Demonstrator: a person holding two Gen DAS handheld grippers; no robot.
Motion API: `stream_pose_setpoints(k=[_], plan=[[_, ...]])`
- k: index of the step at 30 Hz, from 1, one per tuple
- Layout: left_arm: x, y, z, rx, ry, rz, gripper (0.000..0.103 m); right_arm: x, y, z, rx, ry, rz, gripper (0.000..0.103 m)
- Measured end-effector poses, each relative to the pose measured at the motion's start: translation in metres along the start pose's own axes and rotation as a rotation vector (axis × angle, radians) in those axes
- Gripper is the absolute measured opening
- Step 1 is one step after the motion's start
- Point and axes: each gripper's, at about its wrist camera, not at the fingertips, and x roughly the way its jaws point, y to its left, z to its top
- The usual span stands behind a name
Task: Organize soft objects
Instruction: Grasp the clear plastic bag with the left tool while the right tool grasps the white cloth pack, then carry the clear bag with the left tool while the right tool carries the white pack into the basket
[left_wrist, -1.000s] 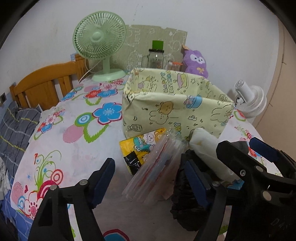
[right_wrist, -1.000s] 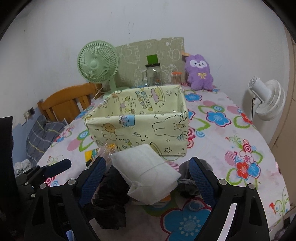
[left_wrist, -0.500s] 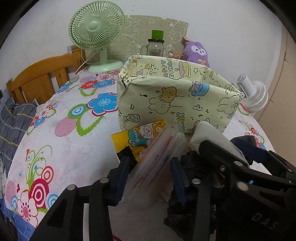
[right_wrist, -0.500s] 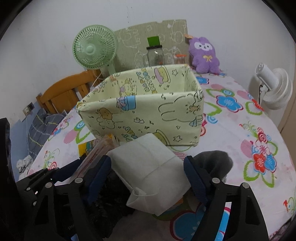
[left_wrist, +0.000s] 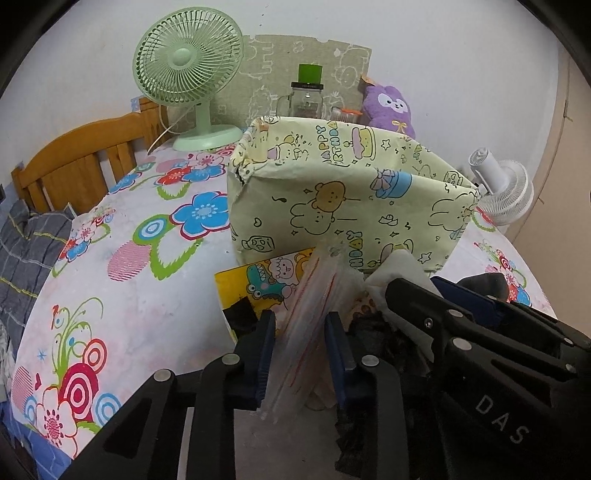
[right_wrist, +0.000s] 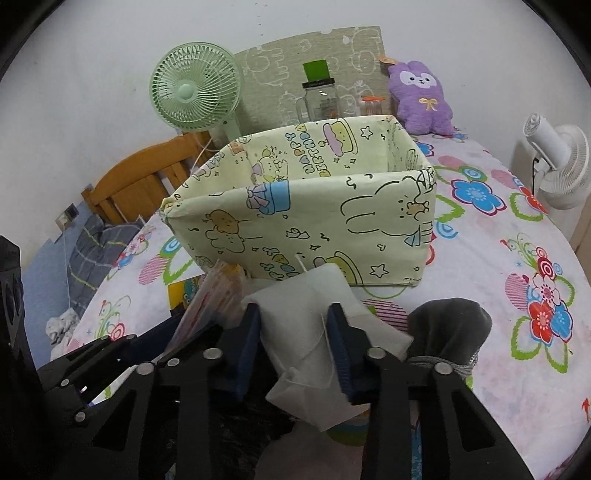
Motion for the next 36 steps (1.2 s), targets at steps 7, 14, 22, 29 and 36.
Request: stream_pose_setpoints(k=[7,14,22,29,36], plan=[[-0.007,-0.004,0.005,0.018,-0.013,0.016,0.019,-0.007,0.002,0.004,0.000,-0.011,-0.010,0.025],[-0.015,-0.007,0.009,0.021,-0.036,0.012,0.016,-0.016,0.002,0.008,0.004,-0.030,-0.017,0.020],[-0.033,-0.012,0.020,0.015,-0.081,0.009,0.015,-0.035,0.004,0.018,0.012,-0.072,-0.017,0.017],[-0.048,-0.018,0.031,0.027,-0.111,0.010,0.015,-0.055,0.005,0.027,0.020,-0.105,-0.026,0.016],[-0.064,-0.023,0.041,0.034,-0.140,0.008,0.015,-0.073,0.007,0.039,0.017,-0.129,-0.040,0.016]])
